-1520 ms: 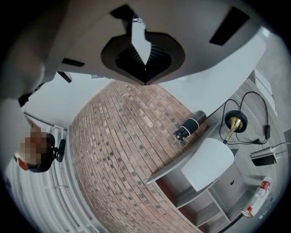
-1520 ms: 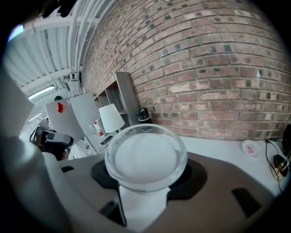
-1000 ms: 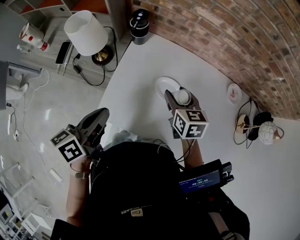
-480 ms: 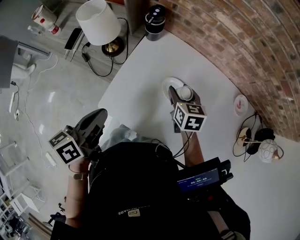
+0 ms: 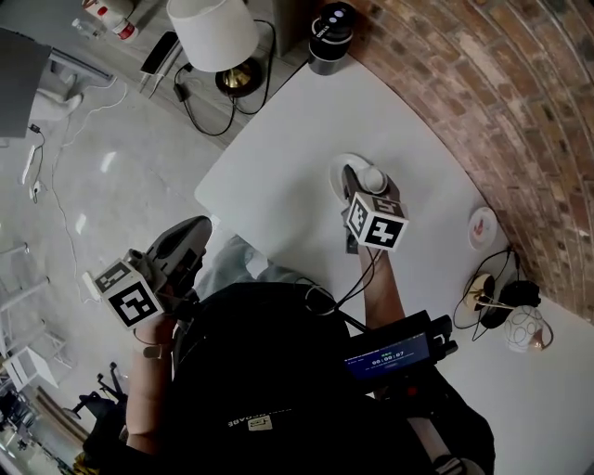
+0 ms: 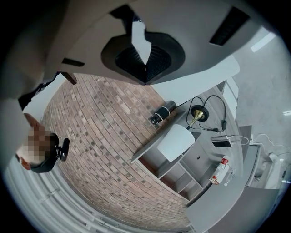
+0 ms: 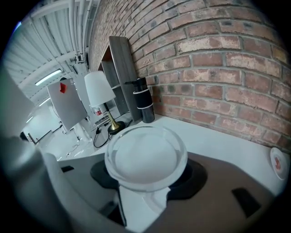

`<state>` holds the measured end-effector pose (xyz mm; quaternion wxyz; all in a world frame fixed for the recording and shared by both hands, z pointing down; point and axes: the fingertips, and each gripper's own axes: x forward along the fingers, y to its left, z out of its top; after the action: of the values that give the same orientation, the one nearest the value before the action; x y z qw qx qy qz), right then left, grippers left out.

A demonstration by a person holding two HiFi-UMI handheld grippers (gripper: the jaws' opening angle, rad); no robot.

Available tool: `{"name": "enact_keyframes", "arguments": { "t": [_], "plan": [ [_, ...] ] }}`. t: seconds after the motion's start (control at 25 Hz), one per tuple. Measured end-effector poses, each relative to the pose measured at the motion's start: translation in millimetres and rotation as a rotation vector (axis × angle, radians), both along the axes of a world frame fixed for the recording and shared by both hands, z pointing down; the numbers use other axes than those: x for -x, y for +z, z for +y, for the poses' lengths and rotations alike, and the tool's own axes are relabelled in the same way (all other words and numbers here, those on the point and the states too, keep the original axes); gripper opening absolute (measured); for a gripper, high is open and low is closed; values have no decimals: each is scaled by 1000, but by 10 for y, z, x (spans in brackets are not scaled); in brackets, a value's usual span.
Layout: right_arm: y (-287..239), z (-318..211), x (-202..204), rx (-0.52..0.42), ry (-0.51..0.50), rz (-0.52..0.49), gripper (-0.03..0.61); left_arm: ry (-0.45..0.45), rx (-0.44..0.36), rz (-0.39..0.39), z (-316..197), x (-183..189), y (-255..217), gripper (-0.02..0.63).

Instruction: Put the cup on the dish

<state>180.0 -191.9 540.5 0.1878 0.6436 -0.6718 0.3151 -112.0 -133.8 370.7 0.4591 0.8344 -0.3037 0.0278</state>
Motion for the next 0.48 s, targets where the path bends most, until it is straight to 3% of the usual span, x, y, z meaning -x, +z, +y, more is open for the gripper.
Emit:
{"name": "enact_keyframes", "arguments": {
  "t": [0.48],
  "plan": [
    [481,-113,-47,30,-41,22,249,-97,37,-14,201,38,103,6]
  ]
}}
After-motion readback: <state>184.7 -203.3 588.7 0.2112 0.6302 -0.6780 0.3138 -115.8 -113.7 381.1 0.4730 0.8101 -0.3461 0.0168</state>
